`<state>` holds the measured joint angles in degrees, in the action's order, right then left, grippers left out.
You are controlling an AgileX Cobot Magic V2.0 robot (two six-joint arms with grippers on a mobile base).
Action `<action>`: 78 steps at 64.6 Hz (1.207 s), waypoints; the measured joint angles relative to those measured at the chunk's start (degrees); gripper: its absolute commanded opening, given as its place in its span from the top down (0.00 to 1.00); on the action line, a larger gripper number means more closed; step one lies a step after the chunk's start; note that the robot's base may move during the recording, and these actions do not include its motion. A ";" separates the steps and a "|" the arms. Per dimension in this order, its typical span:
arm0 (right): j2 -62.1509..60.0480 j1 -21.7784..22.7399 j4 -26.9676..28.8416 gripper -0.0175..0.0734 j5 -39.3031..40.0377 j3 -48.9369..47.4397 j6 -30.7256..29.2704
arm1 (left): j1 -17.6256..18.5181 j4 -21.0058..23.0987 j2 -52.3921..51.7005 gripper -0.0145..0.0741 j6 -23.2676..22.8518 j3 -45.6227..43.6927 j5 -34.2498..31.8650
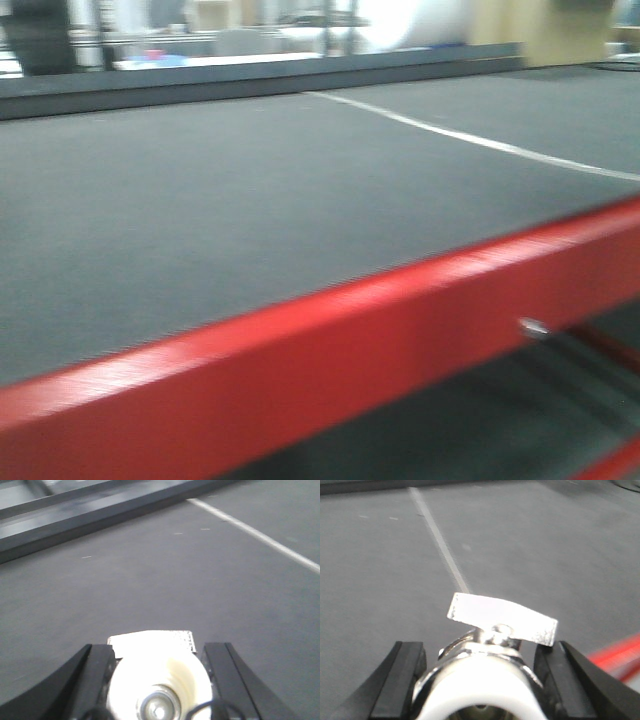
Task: Place valve from conveyor to right shelf box
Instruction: 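Drive the base to the shelf of blue bins, holding both valves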
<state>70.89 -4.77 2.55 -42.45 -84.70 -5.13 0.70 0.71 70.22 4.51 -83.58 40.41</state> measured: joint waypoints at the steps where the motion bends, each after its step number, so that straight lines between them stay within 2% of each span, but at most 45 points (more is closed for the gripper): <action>1: 0.00 0.00 0.00 0.98 0.00 0.00 0.00 | 0.00 0.00 0.00 0.96 0.00 0.00 0.00; 78: 0.00 0.00 -0.10 0.98 0.00 0.00 0.00 | 0.00 0.12 0.00 0.96 0.00 0.00 0.00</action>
<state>70.89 -4.77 2.45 -42.45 -84.70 -5.13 0.70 0.83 70.22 4.51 -83.58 40.41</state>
